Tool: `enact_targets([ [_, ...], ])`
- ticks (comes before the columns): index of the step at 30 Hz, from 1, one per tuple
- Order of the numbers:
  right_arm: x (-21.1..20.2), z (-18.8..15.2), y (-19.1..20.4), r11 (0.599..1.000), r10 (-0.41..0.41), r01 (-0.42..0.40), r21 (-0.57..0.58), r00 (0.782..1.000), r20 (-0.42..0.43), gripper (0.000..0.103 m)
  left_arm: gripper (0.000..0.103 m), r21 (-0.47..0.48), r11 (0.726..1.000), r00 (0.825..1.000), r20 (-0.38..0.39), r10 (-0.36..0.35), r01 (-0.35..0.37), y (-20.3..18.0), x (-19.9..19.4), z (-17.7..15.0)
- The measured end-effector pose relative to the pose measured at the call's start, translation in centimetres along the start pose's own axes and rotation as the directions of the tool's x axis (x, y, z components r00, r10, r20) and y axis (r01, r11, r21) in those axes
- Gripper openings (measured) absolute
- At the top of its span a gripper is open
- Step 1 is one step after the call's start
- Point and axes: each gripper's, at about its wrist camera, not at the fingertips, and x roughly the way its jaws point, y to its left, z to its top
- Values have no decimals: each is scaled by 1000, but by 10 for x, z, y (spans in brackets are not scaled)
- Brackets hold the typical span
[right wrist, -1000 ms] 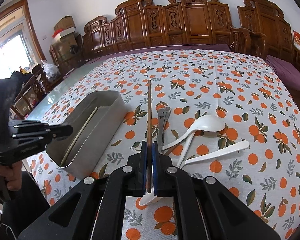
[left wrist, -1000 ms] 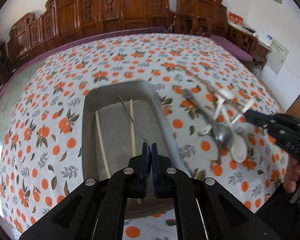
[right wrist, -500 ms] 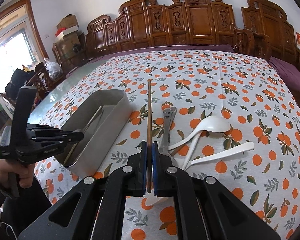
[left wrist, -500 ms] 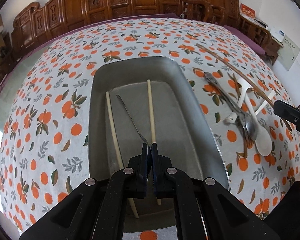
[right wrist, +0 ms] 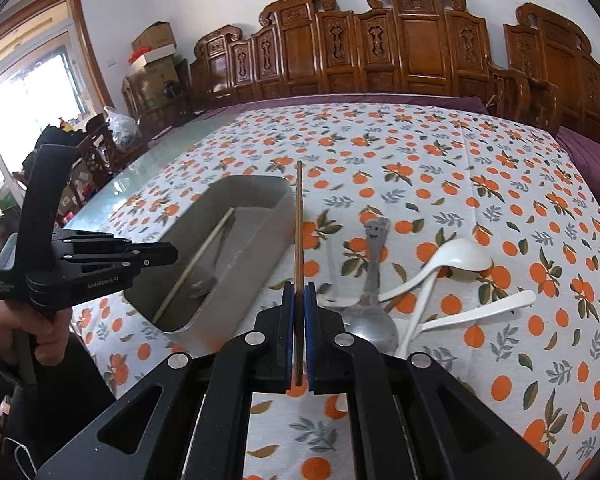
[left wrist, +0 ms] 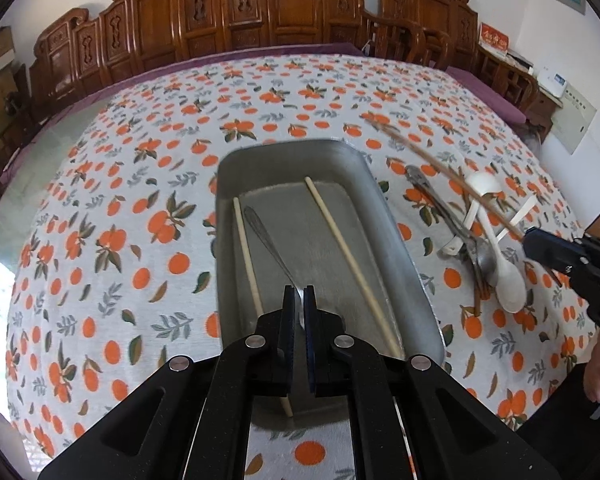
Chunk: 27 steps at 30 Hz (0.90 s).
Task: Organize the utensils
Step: 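Lower the chopstick into the silver tray and open the right gripper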
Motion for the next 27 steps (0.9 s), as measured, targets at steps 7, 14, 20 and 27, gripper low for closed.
enact_targets([
  [7, 2, 9, 29, 999, 32, -33, -21, 999, -14, 6, 3, -2, 1000, 998, 56, -9, 9, 15, -34, 1],
  [14, 6, 18, 61, 997, -8, 8, -77, 1000, -3, 6, 3, 9, 1000, 994, 110, 0, -1, 31, -66, -2],
  [20, 13, 28, 78, 995, -61, 62, -75, 998, 13, 6, 3, -3, 1000, 991, 135, -1, 1, 46, -83, -7],
  [27, 36, 38, 92, 989, -129, 128, -76, 992, -7, 6, 3, -13, 1000, 986, 165, -12, 14, 61, -98, -13],
])
